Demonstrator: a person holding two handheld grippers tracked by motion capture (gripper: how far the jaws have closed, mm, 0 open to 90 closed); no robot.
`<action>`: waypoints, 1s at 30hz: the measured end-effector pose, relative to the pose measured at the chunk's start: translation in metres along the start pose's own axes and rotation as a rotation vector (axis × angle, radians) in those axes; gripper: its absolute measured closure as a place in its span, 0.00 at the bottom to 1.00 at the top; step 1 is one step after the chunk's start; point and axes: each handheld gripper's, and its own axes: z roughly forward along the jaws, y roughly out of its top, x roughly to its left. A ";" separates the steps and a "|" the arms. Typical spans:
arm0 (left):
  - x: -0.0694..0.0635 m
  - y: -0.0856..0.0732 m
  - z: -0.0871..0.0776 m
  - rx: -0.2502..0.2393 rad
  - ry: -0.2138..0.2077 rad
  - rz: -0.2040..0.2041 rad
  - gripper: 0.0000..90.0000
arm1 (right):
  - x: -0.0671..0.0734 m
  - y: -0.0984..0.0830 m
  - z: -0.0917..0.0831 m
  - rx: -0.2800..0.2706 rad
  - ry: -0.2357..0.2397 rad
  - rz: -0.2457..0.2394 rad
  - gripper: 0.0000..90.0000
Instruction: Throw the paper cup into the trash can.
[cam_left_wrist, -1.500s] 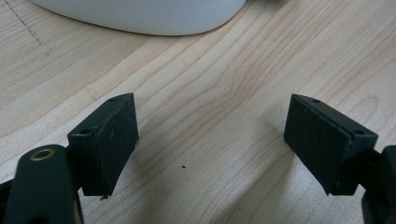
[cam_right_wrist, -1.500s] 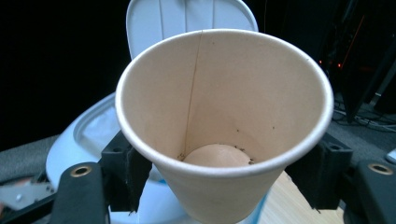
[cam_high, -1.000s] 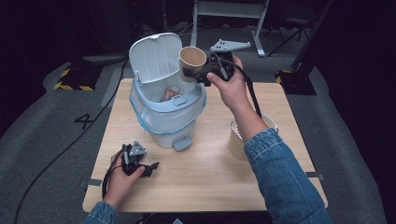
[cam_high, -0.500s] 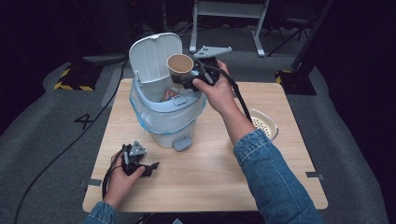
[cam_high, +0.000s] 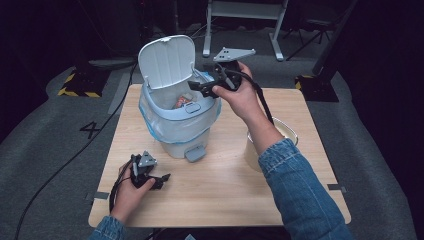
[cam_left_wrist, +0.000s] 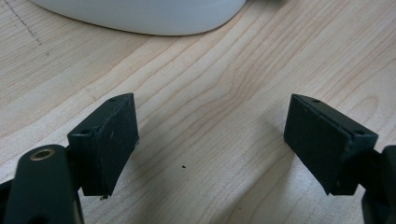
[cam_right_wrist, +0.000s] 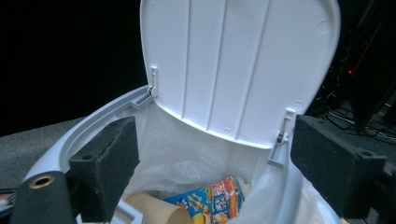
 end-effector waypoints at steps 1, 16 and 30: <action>0.000 0.000 0.000 0.002 -0.001 0.000 0.20 | -0.002 0.001 -0.005 -0.004 0.000 0.003 0.18; 0.001 0.000 0.000 0.001 -0.004 0.004 0.20 | -0.018 -0.005 -0.076 0.065 0.005 -0.010 0.21; 0.001 0.000 0.000 0.001 -0.004 0.005 0.20 | -0.023 -0.036 -0.144 0.089 -0.066 0.011 0.26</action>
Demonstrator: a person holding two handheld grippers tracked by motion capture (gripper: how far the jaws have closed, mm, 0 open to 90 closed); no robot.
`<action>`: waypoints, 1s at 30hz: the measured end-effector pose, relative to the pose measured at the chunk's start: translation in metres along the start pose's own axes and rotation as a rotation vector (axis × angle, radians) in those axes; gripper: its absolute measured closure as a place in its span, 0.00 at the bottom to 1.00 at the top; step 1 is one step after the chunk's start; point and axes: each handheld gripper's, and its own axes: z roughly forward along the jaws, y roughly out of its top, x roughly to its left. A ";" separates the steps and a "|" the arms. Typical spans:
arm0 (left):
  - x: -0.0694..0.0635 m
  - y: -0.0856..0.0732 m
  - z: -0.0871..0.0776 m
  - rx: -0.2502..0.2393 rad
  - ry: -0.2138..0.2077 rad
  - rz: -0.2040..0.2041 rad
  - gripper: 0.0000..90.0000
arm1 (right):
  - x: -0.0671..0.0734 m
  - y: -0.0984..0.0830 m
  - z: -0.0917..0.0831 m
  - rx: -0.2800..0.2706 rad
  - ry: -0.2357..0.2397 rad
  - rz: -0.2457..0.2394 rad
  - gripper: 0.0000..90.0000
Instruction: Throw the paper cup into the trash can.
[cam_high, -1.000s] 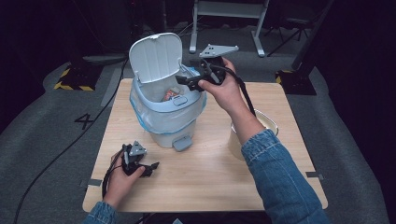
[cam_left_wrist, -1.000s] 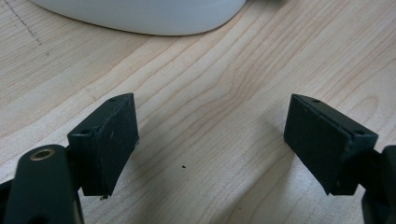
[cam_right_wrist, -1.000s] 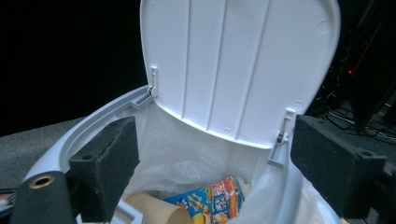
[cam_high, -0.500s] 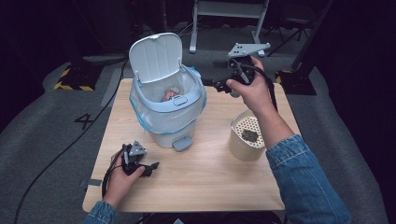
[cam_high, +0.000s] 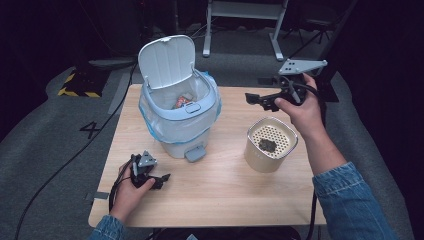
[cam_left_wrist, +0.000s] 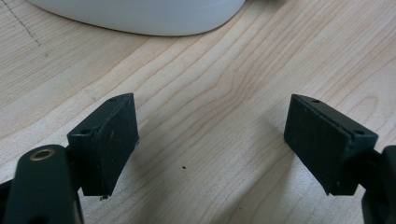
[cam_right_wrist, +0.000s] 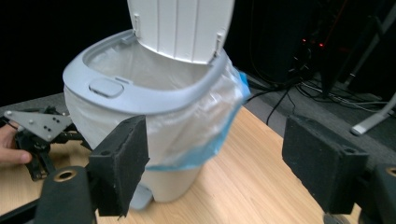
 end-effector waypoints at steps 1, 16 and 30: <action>0.000 0.000 0.000 0.001 0.000 0.000 0.20 | -0.001 -0.004 -0.006 0.003 -0.009 0.005 0.26; 0.001 0.000 0.000 0.001 -0.005 0.004 0.20 | -0.017 -0.062 -0.061 0.105 -0.127 0.073 0.28; 0.001 0.000 0.000 0.001 -0.005 0.003 0.20 | -0.025 -0.119 -0.111 0.178 -0.199 0.179 0.30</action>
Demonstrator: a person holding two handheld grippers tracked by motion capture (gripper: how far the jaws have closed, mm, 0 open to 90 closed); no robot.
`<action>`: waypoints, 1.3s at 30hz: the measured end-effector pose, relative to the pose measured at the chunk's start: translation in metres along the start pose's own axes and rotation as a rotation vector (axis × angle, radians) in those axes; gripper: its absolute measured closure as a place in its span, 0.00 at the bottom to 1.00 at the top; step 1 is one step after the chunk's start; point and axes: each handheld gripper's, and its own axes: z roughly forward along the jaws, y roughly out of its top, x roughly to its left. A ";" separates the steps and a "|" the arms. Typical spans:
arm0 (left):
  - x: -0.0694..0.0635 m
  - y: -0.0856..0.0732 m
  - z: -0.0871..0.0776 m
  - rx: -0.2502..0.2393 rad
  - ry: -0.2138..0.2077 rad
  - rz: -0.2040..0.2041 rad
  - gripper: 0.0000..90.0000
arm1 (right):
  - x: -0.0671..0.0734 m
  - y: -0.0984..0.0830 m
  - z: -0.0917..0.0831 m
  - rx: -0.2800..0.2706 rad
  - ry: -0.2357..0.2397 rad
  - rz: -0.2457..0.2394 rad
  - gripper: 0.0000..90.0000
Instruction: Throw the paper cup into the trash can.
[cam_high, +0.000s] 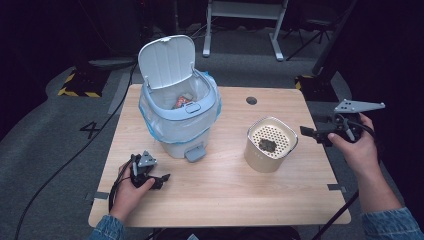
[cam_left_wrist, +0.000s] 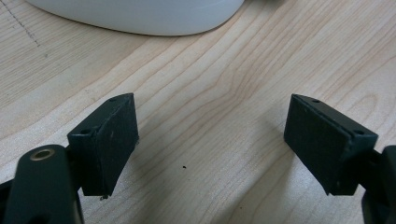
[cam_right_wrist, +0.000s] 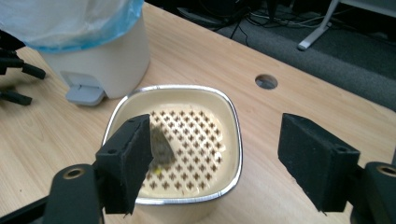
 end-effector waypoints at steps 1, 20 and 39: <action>0.000 0.000 0.000 0.000 0.001 0.001 0.20 | -0.001 -0.006 -0.002 0.000 -0.003 0.006 0.30; 0.000 -0.001 -0.001 -0.001 0.011 0.004 0.20 | 0.003 -0.098 0.018 0.097 -0.073 0.094 0.23; -0.003 -0.001 -0.001 0.001 0.024 -0.015 0.21 | 0.015 -0.190 0.060 0.138 -0.097 0.136 0.19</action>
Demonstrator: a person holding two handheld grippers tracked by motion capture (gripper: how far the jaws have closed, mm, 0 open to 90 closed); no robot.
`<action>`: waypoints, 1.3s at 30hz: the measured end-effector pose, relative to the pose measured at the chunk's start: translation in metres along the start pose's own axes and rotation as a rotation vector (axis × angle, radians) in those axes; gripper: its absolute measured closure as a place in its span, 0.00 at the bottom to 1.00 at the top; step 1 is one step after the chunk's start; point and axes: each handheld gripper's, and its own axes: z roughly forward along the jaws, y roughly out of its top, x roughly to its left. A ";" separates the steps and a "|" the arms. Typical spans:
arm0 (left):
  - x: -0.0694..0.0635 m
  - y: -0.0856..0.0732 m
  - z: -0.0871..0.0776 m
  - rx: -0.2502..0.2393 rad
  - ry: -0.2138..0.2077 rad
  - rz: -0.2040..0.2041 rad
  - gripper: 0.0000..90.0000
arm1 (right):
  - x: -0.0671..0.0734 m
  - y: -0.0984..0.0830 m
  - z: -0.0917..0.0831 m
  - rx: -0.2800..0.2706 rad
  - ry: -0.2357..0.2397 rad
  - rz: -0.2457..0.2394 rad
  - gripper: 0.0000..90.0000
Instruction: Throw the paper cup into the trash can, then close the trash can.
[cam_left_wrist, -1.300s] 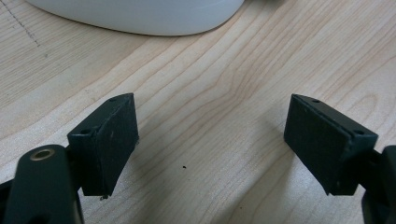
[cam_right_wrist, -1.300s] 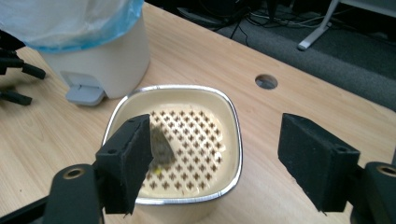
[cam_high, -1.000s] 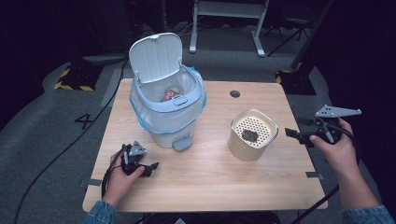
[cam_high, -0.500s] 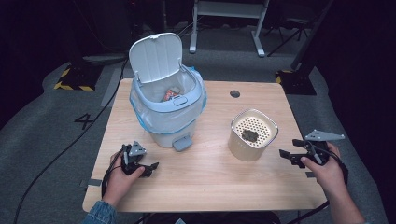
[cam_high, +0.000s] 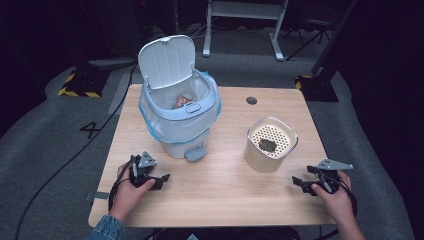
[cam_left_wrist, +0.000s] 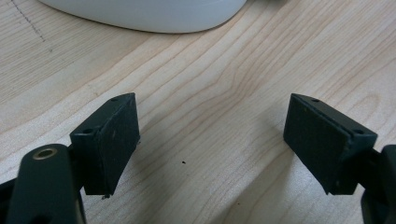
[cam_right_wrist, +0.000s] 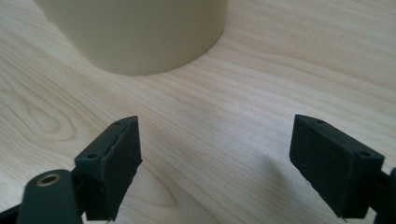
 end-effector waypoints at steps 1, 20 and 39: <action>0.000 0.000 0.000 0.000 0.002 0.002 0.21 | 0.001 -0.003 0.002 0.003 -0.001 -0.006 0.19; -0.001 0.006 -0.008 -0.041 -0.012 -0.032 0.28 | 0.005 -0.010 0.010 0.006 -0.033 -0.035 0.16; 0.014 0.047 -0.080 -0.249 -0.110 -0.037 0.31 | 0.005 -0.010 0.010 0.006 -0.033 -0.035 0.16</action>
